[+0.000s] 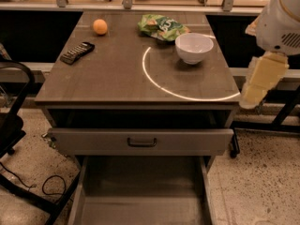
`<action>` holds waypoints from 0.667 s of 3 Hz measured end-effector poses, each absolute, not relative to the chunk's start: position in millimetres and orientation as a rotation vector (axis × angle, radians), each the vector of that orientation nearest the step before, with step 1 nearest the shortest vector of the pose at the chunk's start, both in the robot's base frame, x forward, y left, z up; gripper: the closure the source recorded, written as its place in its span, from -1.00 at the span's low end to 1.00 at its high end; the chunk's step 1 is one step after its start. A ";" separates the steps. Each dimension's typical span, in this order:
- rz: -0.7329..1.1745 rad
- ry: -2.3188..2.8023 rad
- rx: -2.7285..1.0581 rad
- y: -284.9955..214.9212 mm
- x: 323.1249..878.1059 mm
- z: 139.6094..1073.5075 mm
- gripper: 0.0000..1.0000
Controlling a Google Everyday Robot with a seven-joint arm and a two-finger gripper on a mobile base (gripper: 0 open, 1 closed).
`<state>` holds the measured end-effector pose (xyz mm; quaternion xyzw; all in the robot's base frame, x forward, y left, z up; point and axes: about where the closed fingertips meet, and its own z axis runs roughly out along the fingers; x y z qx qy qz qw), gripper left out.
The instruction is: Move white bowl near rxbar chocolate
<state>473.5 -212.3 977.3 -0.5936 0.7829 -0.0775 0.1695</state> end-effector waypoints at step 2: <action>-0.505 2.192 -1.628 -221.6 607.8 968.2 -1.00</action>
Offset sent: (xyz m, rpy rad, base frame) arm 0.2006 -0.0143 -0.0238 -0.1852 -0.1957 -0.0568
